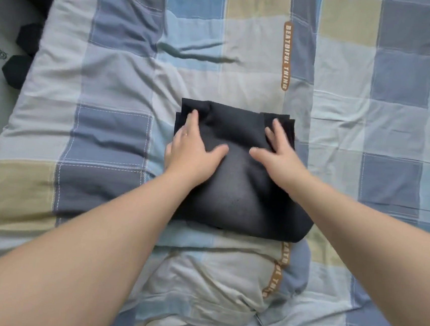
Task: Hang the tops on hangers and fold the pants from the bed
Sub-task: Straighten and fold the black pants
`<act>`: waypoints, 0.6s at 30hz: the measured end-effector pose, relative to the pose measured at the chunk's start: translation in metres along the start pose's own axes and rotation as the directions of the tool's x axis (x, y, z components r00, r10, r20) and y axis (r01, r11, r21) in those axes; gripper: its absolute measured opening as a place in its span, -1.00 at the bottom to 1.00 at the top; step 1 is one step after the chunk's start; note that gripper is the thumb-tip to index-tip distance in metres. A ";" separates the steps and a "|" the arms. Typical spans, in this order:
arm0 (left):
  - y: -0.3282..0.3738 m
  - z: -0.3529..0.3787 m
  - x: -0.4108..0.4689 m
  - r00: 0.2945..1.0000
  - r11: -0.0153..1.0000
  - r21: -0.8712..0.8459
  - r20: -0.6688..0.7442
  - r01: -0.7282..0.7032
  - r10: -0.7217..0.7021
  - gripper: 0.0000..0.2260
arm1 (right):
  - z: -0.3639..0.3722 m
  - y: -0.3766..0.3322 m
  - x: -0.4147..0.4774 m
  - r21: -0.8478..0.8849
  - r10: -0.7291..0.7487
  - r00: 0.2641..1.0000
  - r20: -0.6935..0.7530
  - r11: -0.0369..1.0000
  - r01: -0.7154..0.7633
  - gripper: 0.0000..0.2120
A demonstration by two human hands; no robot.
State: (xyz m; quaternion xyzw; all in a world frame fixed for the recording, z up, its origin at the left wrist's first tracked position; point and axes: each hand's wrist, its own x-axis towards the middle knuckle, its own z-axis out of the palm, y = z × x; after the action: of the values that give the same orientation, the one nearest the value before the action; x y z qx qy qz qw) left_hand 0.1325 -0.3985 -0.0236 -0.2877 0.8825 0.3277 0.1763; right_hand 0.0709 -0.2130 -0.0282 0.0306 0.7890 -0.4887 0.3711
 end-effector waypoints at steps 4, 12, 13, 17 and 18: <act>-0.042 0.048 0.002 0.990 0.929 0.353 -0.049 -0.106 0.132 -0.30 | 0.026 0.057 0.011 -0.738 -0.236 0.972 0.012 0.653 0.168 -0.28; -0.061 0.072 0.013 0.963 0.906 0.408 -0.177 -0.114 0.201 -0.29 | 0.042 0.089 0.025 -0.750 -0.386 0.920 -0.069 0.628 0.208 -0.28; -0.061 0.071 0.010 0.958 0.917 0.384 -0.204 -0.110 0.200 -0.27 | 0.041 0.088 0.021 -0.729 -0.395 0.915 -0.081 0.650 0.216 -0.27; -0.056 0.063 0.001 0.936 0.984 0.173 -0.335 -0.047 0.104 -0.09 | 0.039 0.082 0.006 -0.541 -0.339 0.912 -0.230 0.824 0.170 -0.11; -0.056 0.061 0.001 0.939 0.994 0.112 -0.341 0.006 0.033 -0.05 | 0.039 0.082 0.004 -0.465 -0.278 0.921 -0.274 0.876 0.127 -0.06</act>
State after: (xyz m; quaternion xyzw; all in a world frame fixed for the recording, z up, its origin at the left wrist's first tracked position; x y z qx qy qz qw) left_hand 0.1741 -0.3917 -0.0951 -0.3239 0.9185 0.2240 0.0338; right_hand 0.1232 -0.2028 -0.1016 -0.0557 0.9283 -0.3227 0.1760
